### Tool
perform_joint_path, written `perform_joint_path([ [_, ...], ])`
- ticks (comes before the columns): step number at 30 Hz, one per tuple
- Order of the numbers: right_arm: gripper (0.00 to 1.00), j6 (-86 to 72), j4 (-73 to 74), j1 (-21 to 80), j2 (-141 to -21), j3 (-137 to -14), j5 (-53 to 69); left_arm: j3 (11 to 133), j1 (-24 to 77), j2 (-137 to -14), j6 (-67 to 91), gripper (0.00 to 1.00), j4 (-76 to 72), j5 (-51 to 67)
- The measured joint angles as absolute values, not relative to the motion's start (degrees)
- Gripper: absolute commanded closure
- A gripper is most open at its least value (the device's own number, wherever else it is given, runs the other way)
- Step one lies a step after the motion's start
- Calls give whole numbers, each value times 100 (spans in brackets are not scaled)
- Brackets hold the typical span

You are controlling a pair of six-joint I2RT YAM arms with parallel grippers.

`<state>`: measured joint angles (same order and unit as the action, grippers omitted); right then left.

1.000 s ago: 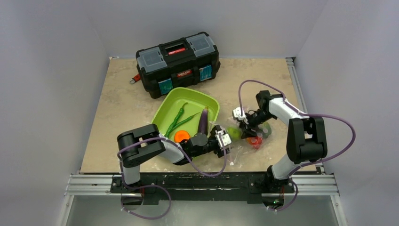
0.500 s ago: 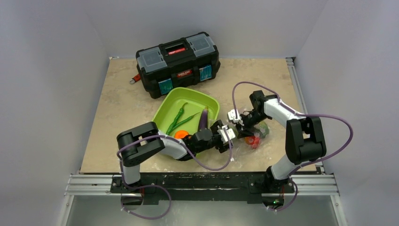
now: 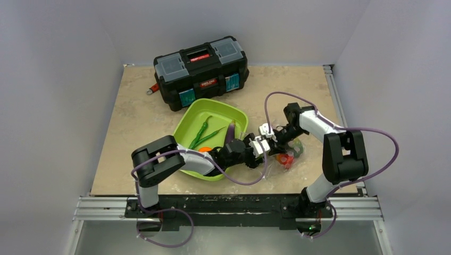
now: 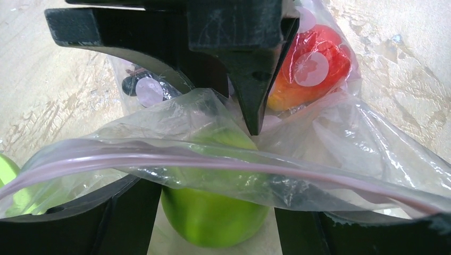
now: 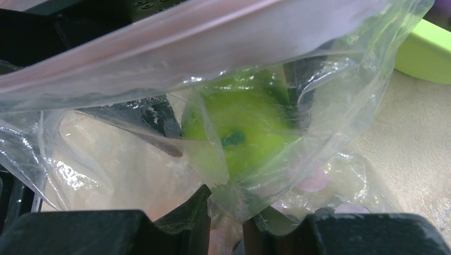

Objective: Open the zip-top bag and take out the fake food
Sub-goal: Pick up the fake fruit from the zipper food storage bag.

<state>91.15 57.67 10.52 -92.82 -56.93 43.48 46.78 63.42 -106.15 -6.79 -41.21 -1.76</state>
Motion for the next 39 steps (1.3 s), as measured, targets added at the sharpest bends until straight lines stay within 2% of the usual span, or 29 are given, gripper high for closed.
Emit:
perform_joint_path([
  [9, 82, 9109, 5811, 893, -9301, -5723, 4480, 4991, 6316, -10619, -576, 27, -3557, -152],
  [12, 82, 9091, 5815, 838, -9301, -5721, 4593, 5039, 6316, -10619, -510, 29, -3444, -187],
  [14, 82, 9089, 5815, 808, -9299, -5717, 4644, 5041, 6311, -10619, -471, 37, -3430, -200],
  [15, 82, 9091, 5813, 790, -9299, -5708, 4668, 5048, 6311, -10619, -451, 45, -3420, -215],
  [17, 82, 9098, 5813, 751, -9299, -5690, 4729, 5065, 6311, -10619, -381, 69, -3395, -239],
  [20, 82, 9105, 5815, 705, -9299, -5664, 4783, 5107, 6296, -10619, -281, 87, -3306, -272],
  [27, 82, 9109, 5815, 582, -9279, -5577, 4904, 5133, 6274, -10486, -202, 100, -3022, -134],
  [39, 82, 8997, 5699, 346, -8927, -5439, 4890, 4923, 6307, -9594, 207, 100, -2567, 270],
])
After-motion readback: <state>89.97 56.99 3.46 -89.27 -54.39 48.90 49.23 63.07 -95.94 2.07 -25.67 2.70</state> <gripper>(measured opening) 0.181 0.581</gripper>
